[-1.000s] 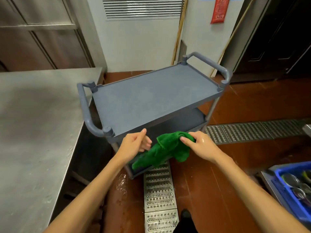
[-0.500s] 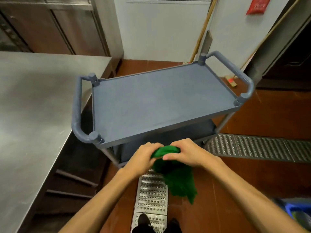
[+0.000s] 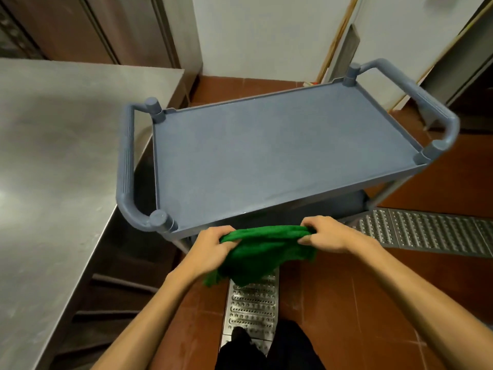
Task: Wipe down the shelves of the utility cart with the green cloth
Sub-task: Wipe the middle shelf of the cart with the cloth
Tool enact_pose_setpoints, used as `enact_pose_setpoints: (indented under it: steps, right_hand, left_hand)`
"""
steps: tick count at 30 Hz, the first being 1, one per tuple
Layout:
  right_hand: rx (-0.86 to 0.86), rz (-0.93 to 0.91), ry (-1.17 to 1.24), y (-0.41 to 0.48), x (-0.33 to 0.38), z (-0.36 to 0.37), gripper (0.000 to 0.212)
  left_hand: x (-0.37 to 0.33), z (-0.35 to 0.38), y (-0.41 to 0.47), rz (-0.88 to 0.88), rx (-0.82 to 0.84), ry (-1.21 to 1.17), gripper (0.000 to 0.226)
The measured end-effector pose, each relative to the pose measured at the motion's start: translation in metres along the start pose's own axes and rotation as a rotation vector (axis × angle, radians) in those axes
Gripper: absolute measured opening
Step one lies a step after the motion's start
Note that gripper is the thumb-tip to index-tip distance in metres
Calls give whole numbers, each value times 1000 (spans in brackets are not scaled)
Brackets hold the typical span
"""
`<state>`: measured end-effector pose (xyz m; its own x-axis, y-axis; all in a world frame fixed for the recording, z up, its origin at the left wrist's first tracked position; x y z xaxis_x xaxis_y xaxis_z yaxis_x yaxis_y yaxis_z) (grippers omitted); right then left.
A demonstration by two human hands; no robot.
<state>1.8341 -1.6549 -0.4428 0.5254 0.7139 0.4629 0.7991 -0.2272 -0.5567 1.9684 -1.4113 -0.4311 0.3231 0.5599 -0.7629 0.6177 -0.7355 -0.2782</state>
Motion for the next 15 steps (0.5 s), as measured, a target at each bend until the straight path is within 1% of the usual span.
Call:
enact_pose_setpoints:
  steps: [1,3,5,7,8,9,12,14,15]
  right_hand:
    - [-7,7,47,6,-3,2,15]
    - [47,31,156,19,-11,10,30]
    - [96,56,243,35,-19,24,47]
    - [78,44,254,53,-26,39,62]
    - [85,31,290,63,-29,49,64]
    - [118,24,386,73,-34,61,63]
    - [270,-8,773,104,-50,97,62]
    - [317,-85,841,125,-59,115,63]
    - [322,-118,812,136,-65,125,58]
  left_hand:
    - [10,3,2,-45,-17,-52,19]
    - [32,13,12,-123,-47,-158,32]
    - [55,27,23,-176,-67,-240,31]
    - [82,42,37,-249,-111,-340,31]
    - [96,50,43,-313,-130,-443,33]
    - [111,61,48,-380,-128,-581,34]
    - [150,100,62,-508,-79,-954,42]
    - [170,123,75,-516,-40,-1138,48]
    - [179,133,83,-505,-19,-1229,52]
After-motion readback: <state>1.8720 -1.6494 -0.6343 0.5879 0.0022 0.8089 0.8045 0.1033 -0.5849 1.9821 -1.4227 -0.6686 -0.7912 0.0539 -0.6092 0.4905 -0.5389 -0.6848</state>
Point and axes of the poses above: each hand's wrist, its own y-axis towards the middle knuckle, its own z-axis out of the palm, x = y × z, the point moved 5 cm from there along y, towards the middle knuckle
